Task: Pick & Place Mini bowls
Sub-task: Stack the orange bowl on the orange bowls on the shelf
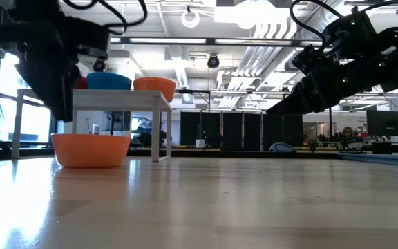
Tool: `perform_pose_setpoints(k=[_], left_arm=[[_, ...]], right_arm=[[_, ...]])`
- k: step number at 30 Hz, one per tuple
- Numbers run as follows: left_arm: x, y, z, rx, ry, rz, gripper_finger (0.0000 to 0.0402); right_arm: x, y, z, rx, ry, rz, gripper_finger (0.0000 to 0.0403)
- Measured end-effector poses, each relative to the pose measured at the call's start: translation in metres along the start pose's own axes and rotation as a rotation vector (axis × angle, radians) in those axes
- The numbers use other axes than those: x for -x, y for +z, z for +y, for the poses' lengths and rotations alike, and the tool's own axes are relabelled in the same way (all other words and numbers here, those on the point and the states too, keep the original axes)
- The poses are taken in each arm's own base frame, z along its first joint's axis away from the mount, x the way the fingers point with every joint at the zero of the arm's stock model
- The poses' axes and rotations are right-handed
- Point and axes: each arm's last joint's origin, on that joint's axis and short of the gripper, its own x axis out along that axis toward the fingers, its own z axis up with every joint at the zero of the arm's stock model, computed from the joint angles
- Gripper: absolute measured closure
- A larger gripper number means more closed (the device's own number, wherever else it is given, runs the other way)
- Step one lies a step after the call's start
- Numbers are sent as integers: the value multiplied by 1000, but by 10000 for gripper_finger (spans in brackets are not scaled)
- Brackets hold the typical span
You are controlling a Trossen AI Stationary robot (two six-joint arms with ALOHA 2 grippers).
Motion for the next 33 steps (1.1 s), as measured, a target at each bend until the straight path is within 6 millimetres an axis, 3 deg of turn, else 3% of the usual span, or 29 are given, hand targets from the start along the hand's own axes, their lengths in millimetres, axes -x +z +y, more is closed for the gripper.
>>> perform_pose_setpoints(k=[8,16,21,26,29,33], left_arm=[[-21,10,-13,-77,39,58,145],[-45,15,-24,-91,54,58,146],[-60,15,-27,-99,82,74,202],[-60,15,-27,-105,100,98,318],[-43,23,-29,-134,113,123,387],[-10,44,-35,-164,112,116,390]], right_arm=[[0,0,0,0,0,0,402],[0,0,0,1,1,6,402],[0,-1,0,1,0,7,401],[0,-1,0,1,0,7,402],[0,-1,0,1,-5,7,401],[0,-1,0,5,-8,8,402]])
